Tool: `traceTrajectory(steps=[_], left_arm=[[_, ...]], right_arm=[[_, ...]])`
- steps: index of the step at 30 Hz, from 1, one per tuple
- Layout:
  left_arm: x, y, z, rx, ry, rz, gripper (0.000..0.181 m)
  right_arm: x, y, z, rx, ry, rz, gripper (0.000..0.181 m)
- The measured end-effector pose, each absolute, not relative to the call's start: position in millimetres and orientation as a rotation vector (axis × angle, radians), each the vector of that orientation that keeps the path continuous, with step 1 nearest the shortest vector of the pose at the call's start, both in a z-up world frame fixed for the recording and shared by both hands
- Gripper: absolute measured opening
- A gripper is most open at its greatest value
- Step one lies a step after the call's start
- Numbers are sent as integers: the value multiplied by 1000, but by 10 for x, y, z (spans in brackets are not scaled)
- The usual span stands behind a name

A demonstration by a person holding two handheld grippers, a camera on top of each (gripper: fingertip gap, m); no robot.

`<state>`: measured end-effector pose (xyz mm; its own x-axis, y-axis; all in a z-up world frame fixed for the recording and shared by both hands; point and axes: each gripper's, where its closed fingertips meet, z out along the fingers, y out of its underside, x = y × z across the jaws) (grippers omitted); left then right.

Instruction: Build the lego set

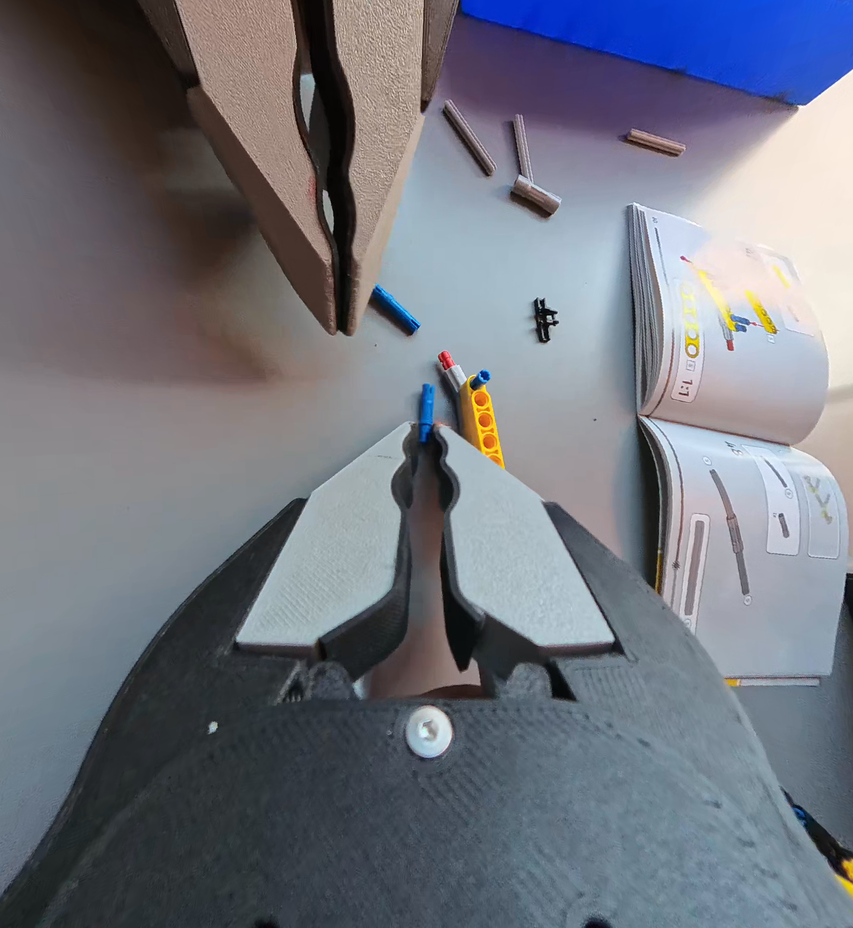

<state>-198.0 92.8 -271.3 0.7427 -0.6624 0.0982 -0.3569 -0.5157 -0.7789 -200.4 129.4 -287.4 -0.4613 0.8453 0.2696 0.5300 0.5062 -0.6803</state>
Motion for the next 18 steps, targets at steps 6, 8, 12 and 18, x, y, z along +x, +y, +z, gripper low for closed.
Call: traceTrajectory(steps=[6,8,12,18], left_arm=[[-1930,911,-2573,-2096,758,-588,0],[-1990,995,-2430,-2024,711,-525,0],[-2122,1088,-2110,-1873,592,-481,4],[-2087,1099,-1919,-1752,558,-500,7]], right_arm=[[-1982,1217,-2829,-1125,-2168,775,1],[-1993,1208,-2711,-1125,-2123,857,1],[-2027,1220,-2318,-1108,-1943,1074,1],[-2043,1076,-1855,-1040,-1721,1391,1]])
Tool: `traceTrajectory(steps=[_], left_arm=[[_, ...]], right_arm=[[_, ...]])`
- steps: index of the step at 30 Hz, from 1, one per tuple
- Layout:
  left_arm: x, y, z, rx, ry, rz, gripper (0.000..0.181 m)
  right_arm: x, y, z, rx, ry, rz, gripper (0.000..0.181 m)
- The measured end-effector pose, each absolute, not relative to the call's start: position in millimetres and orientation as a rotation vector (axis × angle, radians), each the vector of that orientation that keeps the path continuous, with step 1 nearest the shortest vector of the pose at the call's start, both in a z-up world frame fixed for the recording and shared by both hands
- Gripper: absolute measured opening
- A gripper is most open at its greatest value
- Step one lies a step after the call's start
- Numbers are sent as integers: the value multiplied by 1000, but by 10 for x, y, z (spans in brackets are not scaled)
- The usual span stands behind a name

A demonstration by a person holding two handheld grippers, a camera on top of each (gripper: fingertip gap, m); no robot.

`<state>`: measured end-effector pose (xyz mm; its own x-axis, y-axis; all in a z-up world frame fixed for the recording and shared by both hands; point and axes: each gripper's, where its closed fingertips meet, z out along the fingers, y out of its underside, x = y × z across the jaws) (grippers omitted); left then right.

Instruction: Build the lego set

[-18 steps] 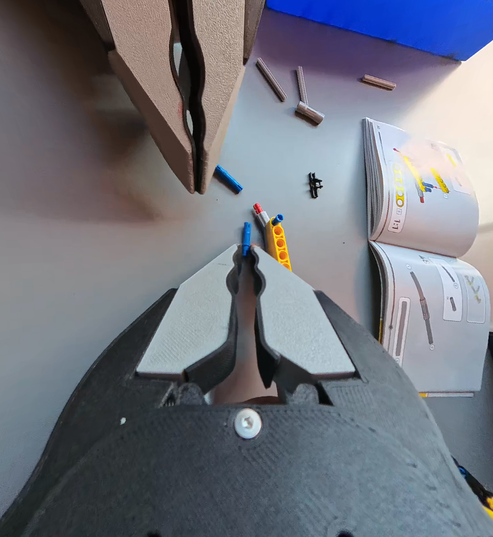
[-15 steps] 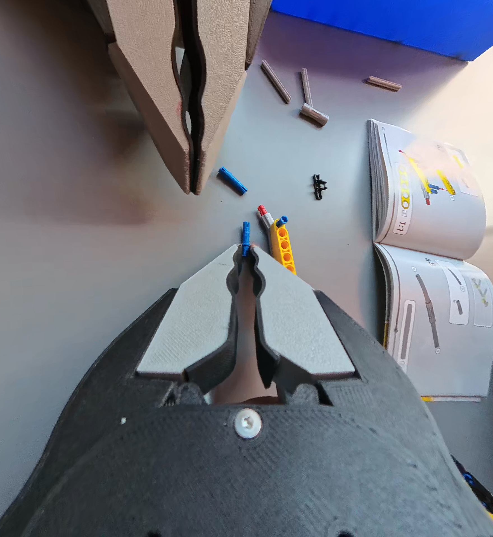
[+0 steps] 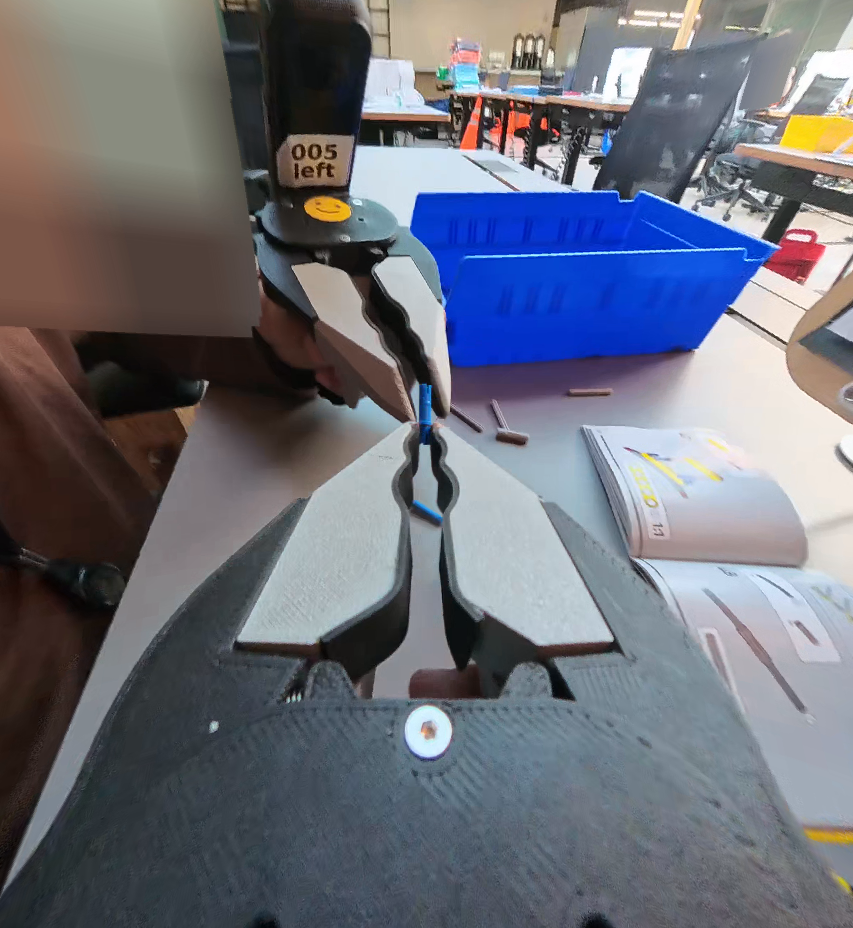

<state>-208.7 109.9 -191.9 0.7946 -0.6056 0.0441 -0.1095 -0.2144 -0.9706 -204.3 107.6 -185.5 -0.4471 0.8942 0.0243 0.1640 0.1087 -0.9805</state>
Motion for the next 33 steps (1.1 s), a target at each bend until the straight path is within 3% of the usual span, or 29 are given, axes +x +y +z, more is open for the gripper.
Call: traceTrajectory(steps=[22,26,30,33], left_arm=[[-1979,1059,-2011,-1787,605,-569,1],[-2024,1080,-2026,-1798,598,-537,1],[-1982,1067,-2024,-1796,614,-548,1],[-1977,1066,-2012,-1787,614,-546,1]], right_arm=[[-2088,971,-2151,-1100,-1861,1345,0],[-2059,1103,-2030,-1157,-1779,1422,15],[-2025,1070,-1936,-1120,-1748,1490,0],[-2029,1014,-1957,-1117,-1768,1490,1]])
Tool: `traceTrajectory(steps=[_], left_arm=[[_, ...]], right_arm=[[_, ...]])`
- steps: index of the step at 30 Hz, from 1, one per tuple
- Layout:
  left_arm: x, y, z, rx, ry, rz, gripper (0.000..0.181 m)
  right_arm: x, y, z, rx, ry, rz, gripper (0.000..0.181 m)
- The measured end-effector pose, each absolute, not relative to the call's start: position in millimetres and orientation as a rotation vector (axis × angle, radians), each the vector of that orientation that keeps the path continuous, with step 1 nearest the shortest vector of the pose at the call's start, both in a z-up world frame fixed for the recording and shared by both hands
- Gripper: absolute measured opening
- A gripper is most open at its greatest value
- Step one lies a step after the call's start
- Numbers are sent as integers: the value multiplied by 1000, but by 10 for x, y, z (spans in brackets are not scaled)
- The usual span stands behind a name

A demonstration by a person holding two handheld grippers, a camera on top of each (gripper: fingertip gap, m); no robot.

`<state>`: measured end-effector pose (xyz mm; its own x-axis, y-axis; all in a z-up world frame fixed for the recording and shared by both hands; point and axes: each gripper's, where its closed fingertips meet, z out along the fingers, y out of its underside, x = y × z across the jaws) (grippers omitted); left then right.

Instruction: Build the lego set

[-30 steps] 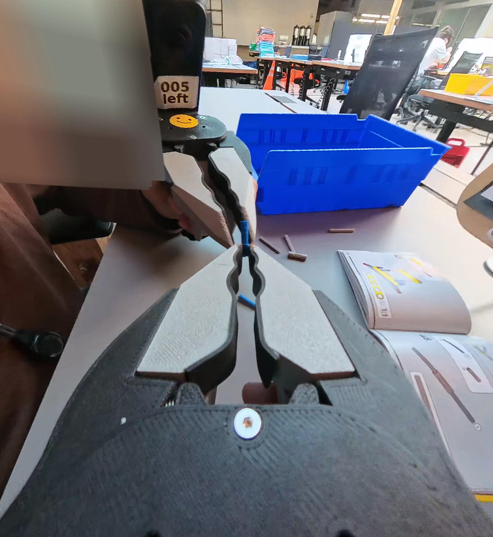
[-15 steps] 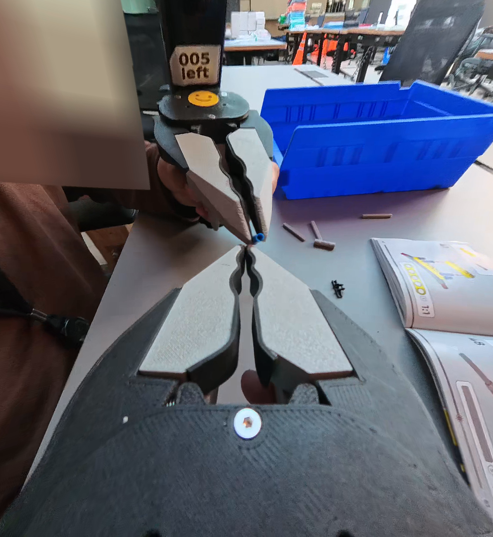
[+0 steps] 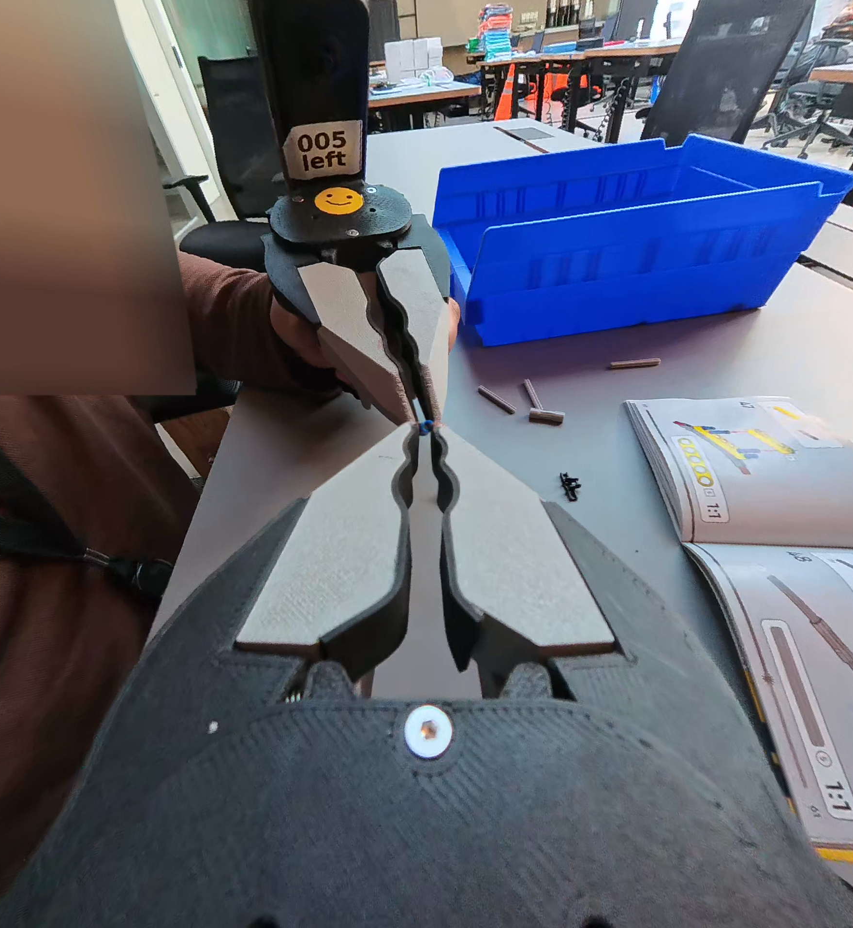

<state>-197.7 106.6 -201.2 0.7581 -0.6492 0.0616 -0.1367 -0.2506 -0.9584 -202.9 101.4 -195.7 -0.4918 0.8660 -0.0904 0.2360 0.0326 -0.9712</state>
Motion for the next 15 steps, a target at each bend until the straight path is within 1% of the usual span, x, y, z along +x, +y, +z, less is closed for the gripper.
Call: traceTrajectory(steps=[6,10,13,15], left_arm=[[-1978,1066,-1981,-1770,614,-541,1],[-1959,1063,-1994,-1771,630,-525,1],[-1966,1063,-1998,-1775,629,-524,1],[-1964,1066,-1977,-1765,621,-526,1]], right_arm=[[-2039,1031,-1943,-1158,-1747,1537,14],[-2044,999,-1946,-1140,-1755,1528,2],[-2050,996,-1957,-1148,-1755,1528,1],[-2039,990,-1938,-1145,-1749,1558,5]])
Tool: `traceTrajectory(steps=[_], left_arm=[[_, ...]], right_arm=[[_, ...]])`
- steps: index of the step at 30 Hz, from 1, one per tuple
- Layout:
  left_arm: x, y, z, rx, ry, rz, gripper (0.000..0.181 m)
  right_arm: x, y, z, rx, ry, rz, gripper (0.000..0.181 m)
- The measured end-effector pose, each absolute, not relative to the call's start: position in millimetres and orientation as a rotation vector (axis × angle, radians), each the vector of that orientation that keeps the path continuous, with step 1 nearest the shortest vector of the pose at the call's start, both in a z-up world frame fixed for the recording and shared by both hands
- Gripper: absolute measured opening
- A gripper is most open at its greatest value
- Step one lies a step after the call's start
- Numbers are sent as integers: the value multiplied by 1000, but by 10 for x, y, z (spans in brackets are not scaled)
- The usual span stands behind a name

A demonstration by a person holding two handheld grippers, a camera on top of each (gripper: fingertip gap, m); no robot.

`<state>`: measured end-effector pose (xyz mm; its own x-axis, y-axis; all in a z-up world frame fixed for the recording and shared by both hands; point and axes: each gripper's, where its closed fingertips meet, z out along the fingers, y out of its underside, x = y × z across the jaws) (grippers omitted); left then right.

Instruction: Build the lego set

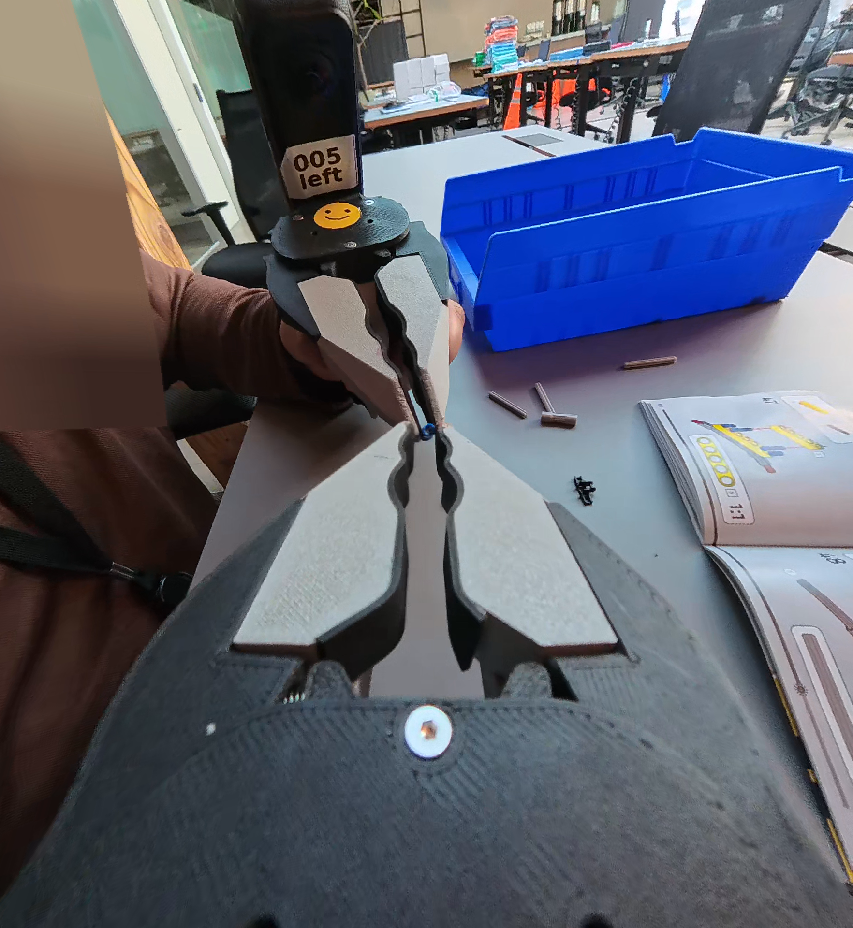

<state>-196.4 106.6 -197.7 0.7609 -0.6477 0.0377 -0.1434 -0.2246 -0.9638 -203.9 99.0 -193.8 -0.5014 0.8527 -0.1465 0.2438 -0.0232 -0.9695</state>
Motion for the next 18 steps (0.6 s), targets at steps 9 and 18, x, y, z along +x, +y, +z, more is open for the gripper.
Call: traceTrajectory(steps=[9,18], left_arm=[[-1958,1062,-1957,-1754,612,-529,1],[-1996,1086,-1971,-1745,620,-440,4]], right_arm=[[-2042,1001,-1925,-1151,-1736,1587,2],[-2024,1077,-1879,-1160,-1703,1591,1]])
